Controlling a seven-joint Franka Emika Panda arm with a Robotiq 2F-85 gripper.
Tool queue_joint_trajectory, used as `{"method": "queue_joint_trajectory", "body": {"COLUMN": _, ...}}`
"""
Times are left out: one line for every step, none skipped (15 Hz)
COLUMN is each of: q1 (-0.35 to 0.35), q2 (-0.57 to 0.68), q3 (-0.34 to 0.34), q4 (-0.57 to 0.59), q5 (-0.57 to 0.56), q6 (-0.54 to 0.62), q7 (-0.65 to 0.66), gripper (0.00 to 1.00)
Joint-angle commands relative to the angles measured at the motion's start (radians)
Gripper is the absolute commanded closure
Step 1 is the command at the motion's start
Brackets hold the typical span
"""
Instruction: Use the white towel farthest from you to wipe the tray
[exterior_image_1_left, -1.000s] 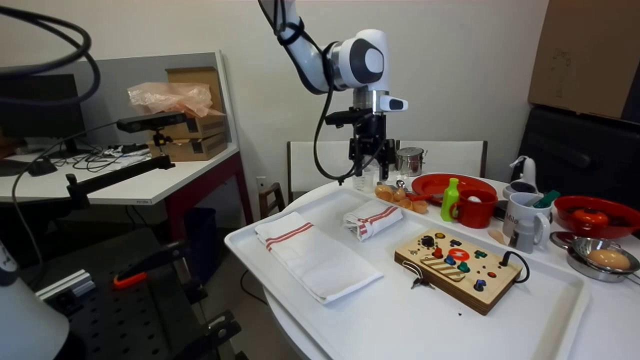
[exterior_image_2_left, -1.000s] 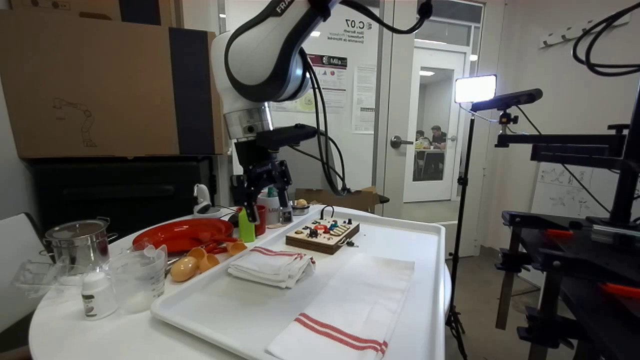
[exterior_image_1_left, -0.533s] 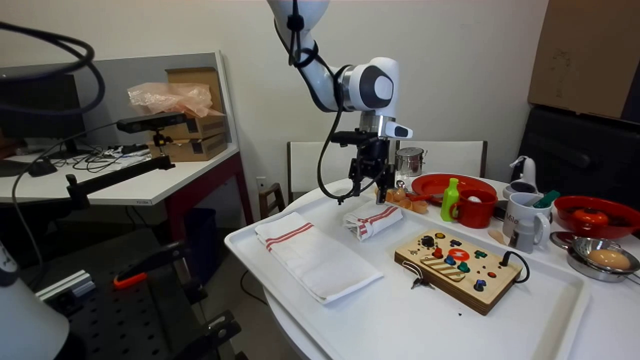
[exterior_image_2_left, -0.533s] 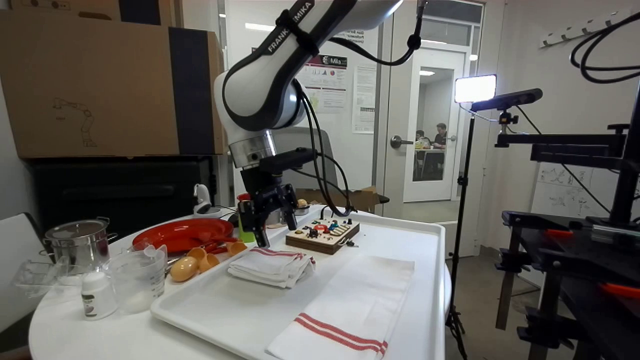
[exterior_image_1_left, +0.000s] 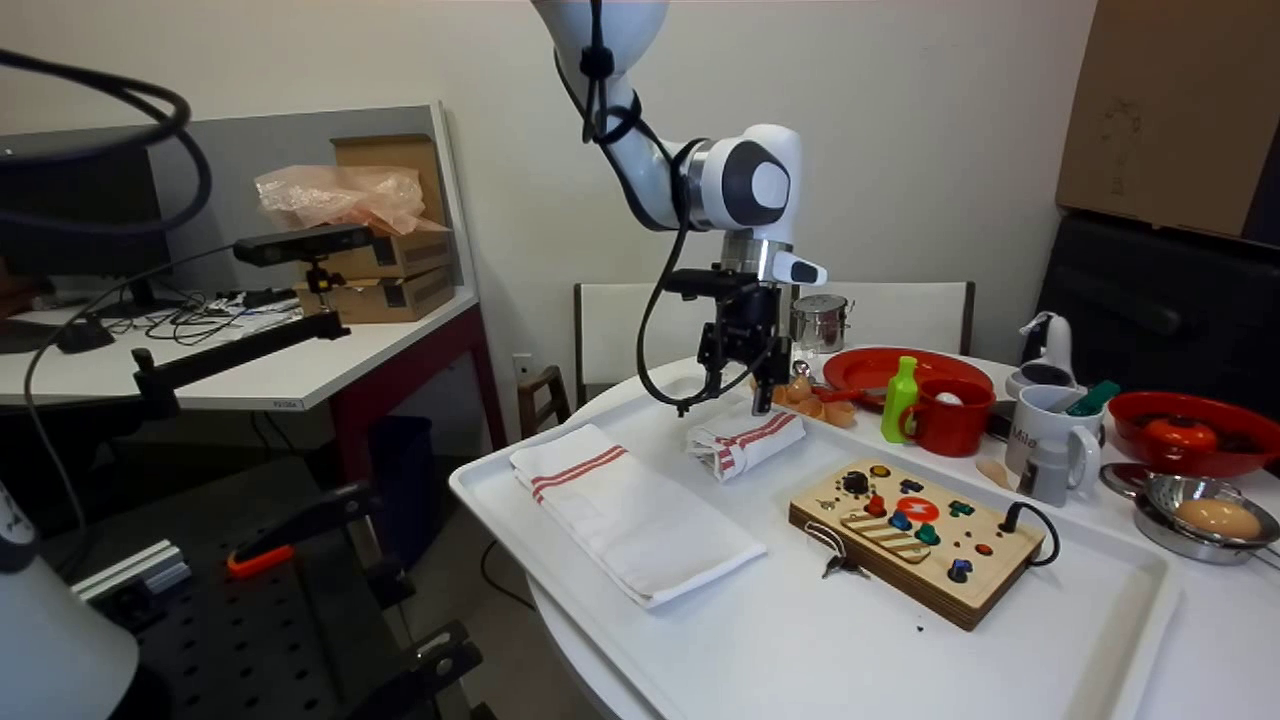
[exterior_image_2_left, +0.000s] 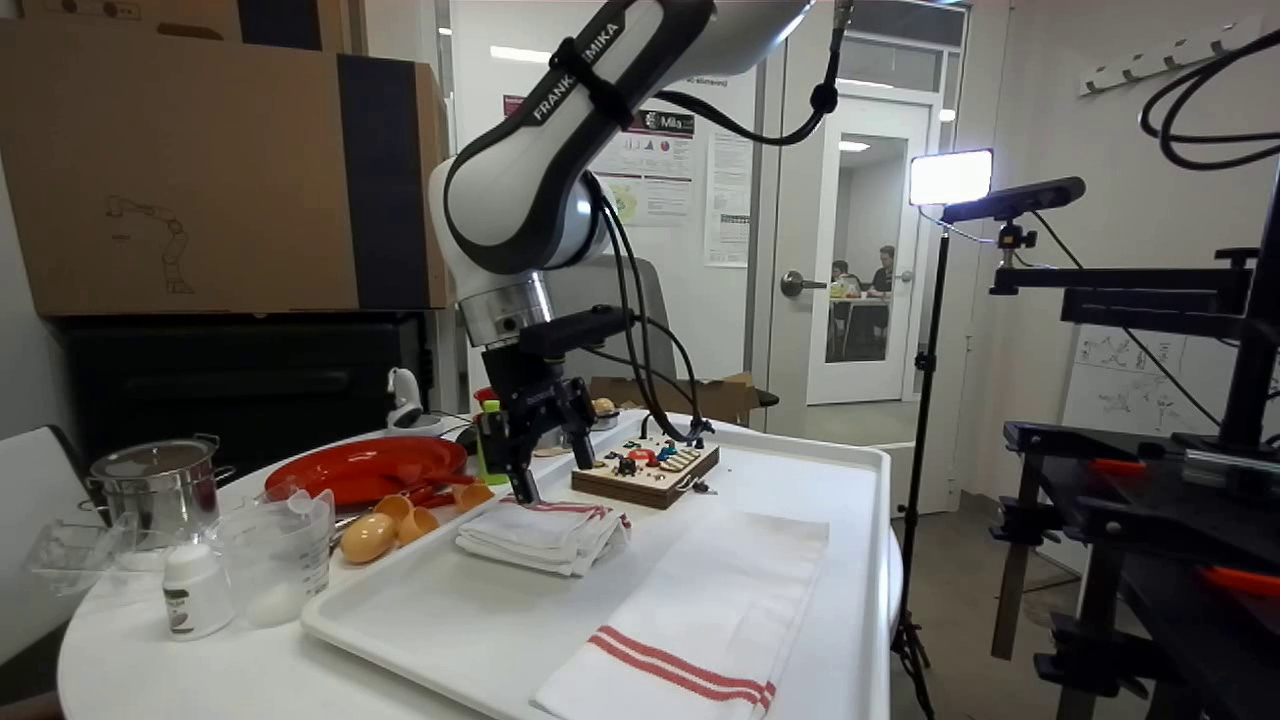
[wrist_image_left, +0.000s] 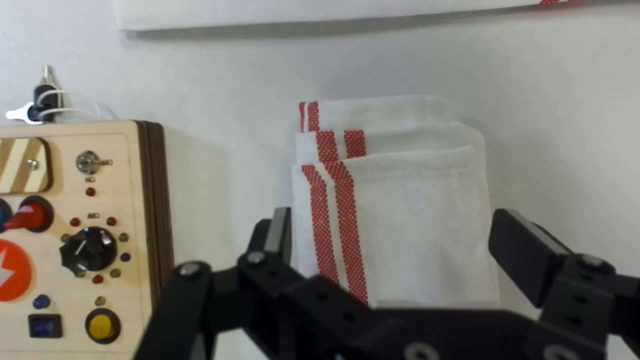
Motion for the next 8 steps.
{"method": "queue_joint_trajectory", "body": {"q1": 0.002, "q2": 0.017, "q3": -0.002, "q4": 0.01, "q5": -0.011, "q6": 0.06, "q7": -0.051, "gripper": 0.0}}
{"method": "queue_joint_trajectory", "body": {"q1": 0.003, "q2": 0.023, "q3": -0.001, "q4": 0.015, "q5": -0.016, "q6": 0.079, "q7": -0.065, "gripper": 0.0}}
{"method": "queue_joint_trajectory", "body": {"q1": 0.004, "q2": 0.031, "q3": -0.002, "q4": 0.022, "q5": -0.023, "q6": 0.105, "q7": -0.084, "gripper": 0.0}}
{"method": "queue_joint_trajectory", "body": {"q1": 0.003, "q2": 0.038, "q3": 0.001, "q4": 0.032, "q5": -0.023, "q6": 0.111, "q7": -0.098, "gripper": 0.0}}
{"method": "queue_joint_trajectory", "body": {"q1": 0.005, "q2": 0.043, "q3": 0.001, "q4": 0.036, "q5": -0.027, "q6": 0.121, "q7": -0.112, "gripper": 0.0}}
{"method": "queue_joint_trajectory", "body": {"q1": 0.006, "q2": 0.047, "q3": 0.001, "q4": 0.039, "q5": -0.029, "q6": 0.12, "q7": -0.125, "gripper": 0.0}}
{"method": "queue_joint_trajectory", "body": {"q1": 0.008, "q2": 0.051, "q3": -0.001, "q4": 0.041, "q5": -0.032, "q6": 0.111, "q7": -0.132, "gripper": 0.0}}
{"method": "queue_joint_trajectory", "body": {"q1": 0.006, "q2": 0.053, "q3": 0.003, "q4": 0.042, "q5": -0.03, "q6": 0.096, "q7": -0.147, "gripper": 0.0}}
